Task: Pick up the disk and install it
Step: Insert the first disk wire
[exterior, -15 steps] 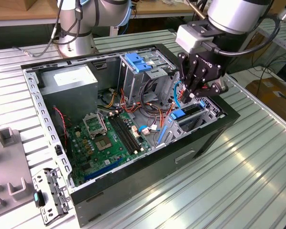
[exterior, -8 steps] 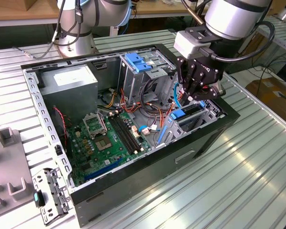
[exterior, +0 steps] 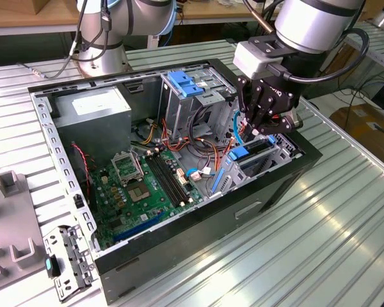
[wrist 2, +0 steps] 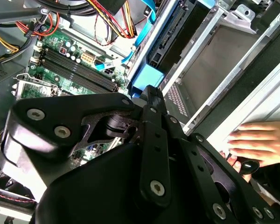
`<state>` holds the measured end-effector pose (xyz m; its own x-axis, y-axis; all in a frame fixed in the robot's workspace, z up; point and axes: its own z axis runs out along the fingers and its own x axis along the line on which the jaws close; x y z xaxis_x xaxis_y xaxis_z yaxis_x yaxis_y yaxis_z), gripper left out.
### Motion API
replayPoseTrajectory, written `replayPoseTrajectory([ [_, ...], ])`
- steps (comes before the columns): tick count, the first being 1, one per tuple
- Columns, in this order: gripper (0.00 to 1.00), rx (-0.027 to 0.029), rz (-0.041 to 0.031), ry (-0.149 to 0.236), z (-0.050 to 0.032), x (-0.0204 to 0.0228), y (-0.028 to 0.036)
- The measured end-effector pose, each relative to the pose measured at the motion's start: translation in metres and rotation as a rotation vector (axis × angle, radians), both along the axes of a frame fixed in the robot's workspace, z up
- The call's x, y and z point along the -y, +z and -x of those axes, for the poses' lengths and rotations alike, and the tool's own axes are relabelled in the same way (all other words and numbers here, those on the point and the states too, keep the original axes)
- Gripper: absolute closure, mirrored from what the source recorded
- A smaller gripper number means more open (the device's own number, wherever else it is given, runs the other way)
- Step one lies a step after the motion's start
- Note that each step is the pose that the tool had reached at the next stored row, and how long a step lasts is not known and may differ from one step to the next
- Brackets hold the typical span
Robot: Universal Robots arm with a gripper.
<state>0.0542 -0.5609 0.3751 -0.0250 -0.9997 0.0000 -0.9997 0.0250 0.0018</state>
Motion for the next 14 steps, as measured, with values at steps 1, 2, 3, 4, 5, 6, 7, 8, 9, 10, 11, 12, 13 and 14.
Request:
replayPoseTrajectory([
  [1, 0.89, 0.0, -0.0001, 0.0, 0.0, 0.0, 0.0],
  [2, 0.89, 0.0, 0.0, 0.0, 0.0001, 0.0, 0.0],
  [3, 0.89, 0.0, 0.0, 0.0, 0.0, 0.0, 0.0],
  [4, 0.89, 0.0, 0.0, 0.0, 0.0, 0.0, 0.0],
  [5, 0.89, 0.0, 0.0, 0.0, -0.0005, 0.0, 0.0],
  [6, 0.89, 0.0, 0.0001, 0.0, -0.0013, -0.0001, 0.0],
  [7, 0.89, 0.0, 0.0001, 0.0, -0.0024, 0.0, 0.0],
  [8, 0.89, 0.0, 0.0, 0.001, -0.0045, 0.0, 0.0],
  [9, 0.89, 0.0, 0.0, 0.001, -0.007, -0.0001, 0.0],
  [10, 0.89, 0.0, -0.0001, 0.002, -0.0085, -0.0003, -0.0001],
  [11, 0.89, 0.0, -0.0002, 0.004, -0.0101, -0.0006, -0.0001],
  [12, 0.89, 0.0, -0.0001, 0.005, -0.0107, -0.0007, 0.0],
  [13, 0.89, 0.0001, 0.0, 0.007, -0.0109, -0.0008, 0.0],
  [14, 0.89, 0.0, 0.0, 0.007, -0.0109, -0.001, 0.0],
])
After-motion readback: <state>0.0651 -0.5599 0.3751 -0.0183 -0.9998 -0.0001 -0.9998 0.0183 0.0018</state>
